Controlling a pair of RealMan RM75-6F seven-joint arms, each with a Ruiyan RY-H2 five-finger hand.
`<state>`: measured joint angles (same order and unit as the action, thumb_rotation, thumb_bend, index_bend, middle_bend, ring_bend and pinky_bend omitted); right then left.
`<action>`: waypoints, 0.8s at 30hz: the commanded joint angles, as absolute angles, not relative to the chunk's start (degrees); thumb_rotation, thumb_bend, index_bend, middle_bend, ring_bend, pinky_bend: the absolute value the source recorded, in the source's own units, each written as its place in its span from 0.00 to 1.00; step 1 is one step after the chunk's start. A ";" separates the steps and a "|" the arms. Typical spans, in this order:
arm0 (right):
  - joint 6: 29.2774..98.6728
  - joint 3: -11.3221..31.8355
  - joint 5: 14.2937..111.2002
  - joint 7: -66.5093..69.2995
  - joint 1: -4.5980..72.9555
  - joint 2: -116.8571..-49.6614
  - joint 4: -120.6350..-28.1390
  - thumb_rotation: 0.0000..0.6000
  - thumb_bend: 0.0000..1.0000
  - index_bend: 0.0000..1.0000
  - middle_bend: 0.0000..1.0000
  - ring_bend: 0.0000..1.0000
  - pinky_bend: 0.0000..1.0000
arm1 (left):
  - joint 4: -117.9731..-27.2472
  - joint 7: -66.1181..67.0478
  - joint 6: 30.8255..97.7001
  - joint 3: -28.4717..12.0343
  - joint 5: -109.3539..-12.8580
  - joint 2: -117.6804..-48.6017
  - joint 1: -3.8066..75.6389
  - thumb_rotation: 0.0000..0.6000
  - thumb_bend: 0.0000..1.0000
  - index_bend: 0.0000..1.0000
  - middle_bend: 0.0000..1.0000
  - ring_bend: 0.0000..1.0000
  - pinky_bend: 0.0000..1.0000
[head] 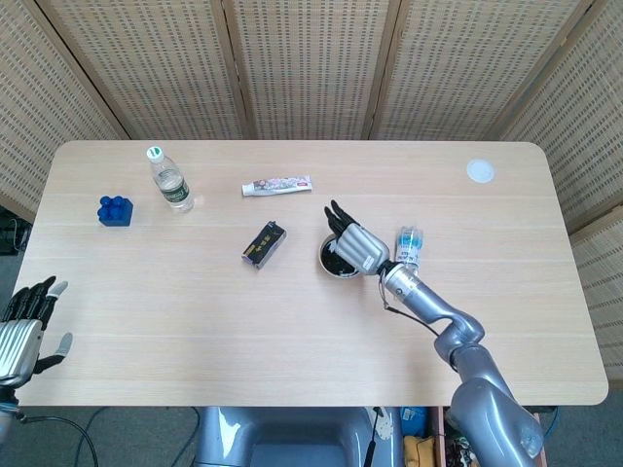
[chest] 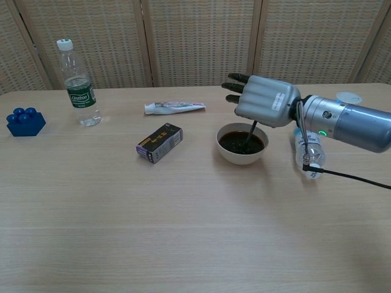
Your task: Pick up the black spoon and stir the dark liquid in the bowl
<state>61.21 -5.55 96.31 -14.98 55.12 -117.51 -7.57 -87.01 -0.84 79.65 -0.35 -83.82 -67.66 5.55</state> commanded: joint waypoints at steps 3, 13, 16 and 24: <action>61.50 -5.80 96.46 -14.37 54.23 -116.93 -7.71 1.00 0.66 0.67 0.27 0.03 0.00 | -87.13 -0.68 79.43 -0.36 -83.84 -67.75 5.74 1.00 0.44 0.00 0.00 0.00 0.00; 61.87 -5.74 96.44 -14.03 53.79 -117.26 -7.93 1.00 0.43 0.54 0.16 0.00 0.00 | -87.13 -0.48 79.16 -0.45 -83.87 -67.96 6.09 1.00 0.44 0.00 0.00 0.00 0.00; 61.61 -5.30 96.02 -14.05 53.85 -117.36 -7.94 1.00 0.29 0.43 0.08 0.00 0.00 | -86.95 -0.58 79.03 -0.48 -83.64 -68.00 6.10 1.00 0.44 0.00 0.00 0.00 0.00; 62.46 -4.69 95.56 -13.53 54.11 -117.24 -8.42 1.00 0.10 0.36 0.04 0.00 0.00 | -87.08 -0.47 78.97 -0.54 -83.82 -68.12 6.34 1.00 0.44 0.00 0.00 0.00 0.00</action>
<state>62.37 -4.74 95.60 -13.59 54.13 -117.27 -8.37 -87.08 -0.48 78.97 -0.54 -83.82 -68.12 6.33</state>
